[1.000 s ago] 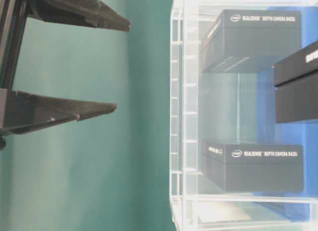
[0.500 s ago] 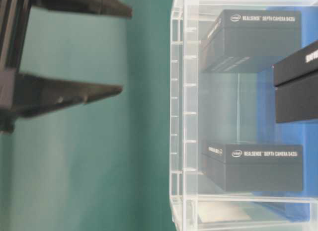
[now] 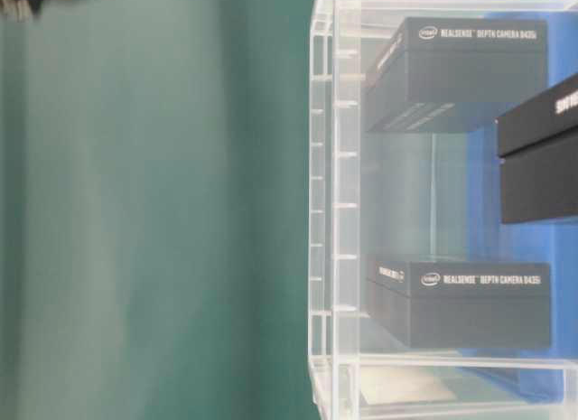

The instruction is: Take out the box from the case.

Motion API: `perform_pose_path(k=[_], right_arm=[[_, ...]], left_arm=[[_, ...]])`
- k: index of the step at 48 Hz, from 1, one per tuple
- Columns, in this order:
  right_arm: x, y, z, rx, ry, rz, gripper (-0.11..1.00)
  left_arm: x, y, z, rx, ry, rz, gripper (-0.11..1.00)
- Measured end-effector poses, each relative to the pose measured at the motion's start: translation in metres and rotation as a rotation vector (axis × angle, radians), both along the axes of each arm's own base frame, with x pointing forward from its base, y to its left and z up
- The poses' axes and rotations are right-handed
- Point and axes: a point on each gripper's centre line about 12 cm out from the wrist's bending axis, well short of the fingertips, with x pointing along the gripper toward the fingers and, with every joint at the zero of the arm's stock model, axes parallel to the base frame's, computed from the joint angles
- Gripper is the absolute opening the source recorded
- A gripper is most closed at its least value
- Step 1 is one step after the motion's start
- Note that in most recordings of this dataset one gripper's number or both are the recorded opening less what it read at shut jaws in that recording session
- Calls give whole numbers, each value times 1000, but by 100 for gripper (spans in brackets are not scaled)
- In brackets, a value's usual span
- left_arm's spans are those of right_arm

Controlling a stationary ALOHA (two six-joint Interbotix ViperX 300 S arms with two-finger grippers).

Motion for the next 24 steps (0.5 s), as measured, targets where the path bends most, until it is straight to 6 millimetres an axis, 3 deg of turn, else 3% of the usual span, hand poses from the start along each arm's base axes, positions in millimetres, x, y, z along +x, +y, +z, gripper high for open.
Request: perform_pose_path(k=[11, 24], right_arm=[[-51, -4, -1, 13, -9, -3, 90], [-65, -7, 1, 16, -23, 10, 90]], left_arm=[[0, 0, 0, 1, -3, 3, 92], [1, 0, 0, 1, -3, 1, 92]])
